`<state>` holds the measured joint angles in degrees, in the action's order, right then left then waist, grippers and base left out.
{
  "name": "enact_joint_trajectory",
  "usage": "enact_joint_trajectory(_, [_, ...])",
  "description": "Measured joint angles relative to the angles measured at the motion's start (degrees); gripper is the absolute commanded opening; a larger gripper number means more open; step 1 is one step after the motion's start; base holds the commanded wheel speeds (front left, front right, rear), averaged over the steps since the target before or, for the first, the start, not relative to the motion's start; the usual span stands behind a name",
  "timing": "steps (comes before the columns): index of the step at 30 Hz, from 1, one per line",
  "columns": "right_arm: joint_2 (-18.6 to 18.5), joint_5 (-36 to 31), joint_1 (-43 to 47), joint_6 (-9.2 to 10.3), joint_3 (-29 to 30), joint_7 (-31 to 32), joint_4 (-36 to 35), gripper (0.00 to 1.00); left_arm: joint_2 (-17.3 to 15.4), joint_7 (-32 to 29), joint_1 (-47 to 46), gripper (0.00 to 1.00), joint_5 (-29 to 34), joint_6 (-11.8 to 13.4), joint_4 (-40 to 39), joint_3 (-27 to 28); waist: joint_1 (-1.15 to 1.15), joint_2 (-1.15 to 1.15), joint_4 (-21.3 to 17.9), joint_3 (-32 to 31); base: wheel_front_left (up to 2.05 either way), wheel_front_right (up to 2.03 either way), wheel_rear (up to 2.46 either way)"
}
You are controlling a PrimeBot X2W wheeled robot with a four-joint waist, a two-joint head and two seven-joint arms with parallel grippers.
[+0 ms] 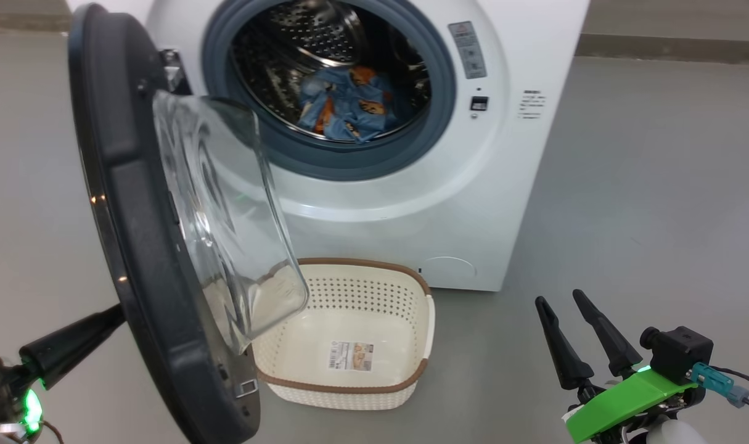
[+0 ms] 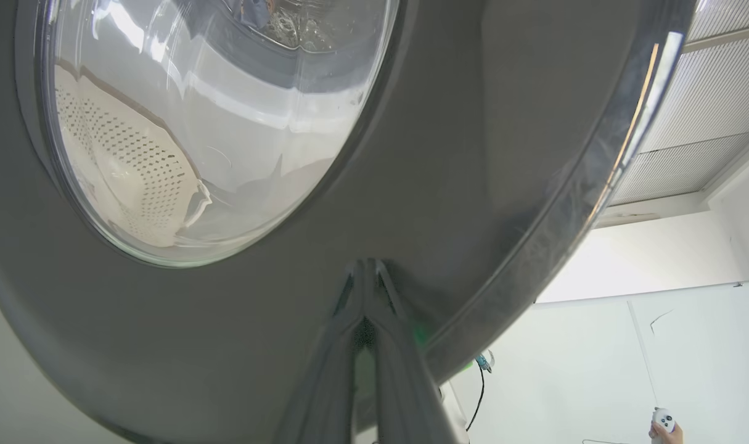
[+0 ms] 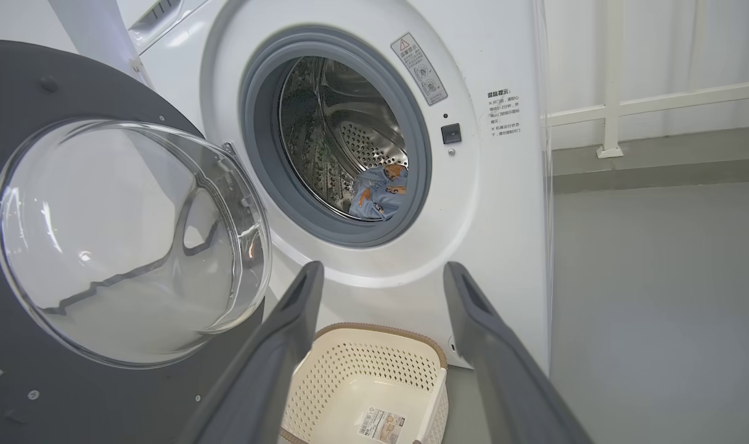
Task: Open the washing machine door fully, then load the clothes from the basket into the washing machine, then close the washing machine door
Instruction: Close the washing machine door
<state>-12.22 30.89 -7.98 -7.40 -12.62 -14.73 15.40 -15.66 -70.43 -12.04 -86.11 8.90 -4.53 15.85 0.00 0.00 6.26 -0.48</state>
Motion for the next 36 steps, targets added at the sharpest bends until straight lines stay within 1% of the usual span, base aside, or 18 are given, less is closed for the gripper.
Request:
enact_joint_trajectory(2, [0.1, 0.0, 0.0, 0.00, 0.0, 0.0, 0.0, 1.00, 0.0, 0.1, 0.0, 0.00, 0.1, 0.0, -0.5, -0.6, 0.00, 0.00, -1.0, 0.1, 0.00, 0.00, 0.00])
enact_joint_trajectory(7, [0.2, 0.0, -0.1, 0.00, 0.1, 0.0, -0.1, 1.00, 1.8, 2.0, -0.6, 0.00, 0.2, 0.0, -0.9, -0.7, 0.00, 0.00, -3.6, 0.3, 0.00, 0.00, 0.00])
enact_joint_trajectory(15, [0.2, 0.0, -0.2, 0.00, 0.0, 0.0, -0.2, 1.00, 3.3, 3.8, -3.4, 0.00, 1.0, 0.0, -0.3, -1.9, 0.00, 0.00, -8.1, 0.8, 0.00, 0.00, 0.00])
enact_joint_trajectory(20, [0.2, 0.0, -0.2, 0.00, 0.0, 0.0, -0.2, 1.00, 3.7, 5.2, -4.8, 0.00, 1.4, 0.0, 0.7, -1.9, 0.00, 0.00, -10.8, 1.1, 0.00, 0.00, 0.00])
enact_joint_trajectory(24, [0.0, 0.0, -0.2, 0.00, 0.0, 0.0, -0.2, 1.00, 3.8, 6.4, -5.7, 0.00, 2.0, -1.0, 1.5, -1.8, 0.00, 0.00, -12.9, 1.3, 0.00, 0.00, 0.00])
enact_joint_trajectory(28, [0.0, 0.0, -0.2, 0.00, 0.0, 0.0, -0.3, 1.00, 4.1, 7.6, -7.2, 0.00, 2.5, -1.1, 2.3, -1.6, 0.00, 0.00, -14.9, 1.6, 0.00, 0.00, 0.00])
enact_joint_trajectory(30, [-0.1, 0.0, -0.3, 0.00, 0.0, 0.0, -0.3, 1.00, 4.9, 8.6, -8.0, 0.00, 2.9, -1.1, 2.5, -1.7, 0.00, 0.00, -16.2, 1.8, 0.00, 0.00, 0.00])
enact_joint_trajectory(33, [-0.1, 0.0, -0.3, 0.00, 0.0, 0.0, -0.3, 1.00, 5.0, 9.4, -8.9, 0.00, 3.9, -2.0, 3.1, -1.8, 0.00, 0.00, -17.4, 2.0, 0.00, 0.00, 0.00])
enact_joint_trajectory(36, [-0.1, 0.0, -0.4, 0.00, -0.1, 0.0, -0.3, 1.00, 5.0, 10.1, -9.7, 0.00, 4.2, -2.1, 3.8, -1.8, 0.00, 0.00, -18.1, 2.1, 0.00, 0.00, 0.00])
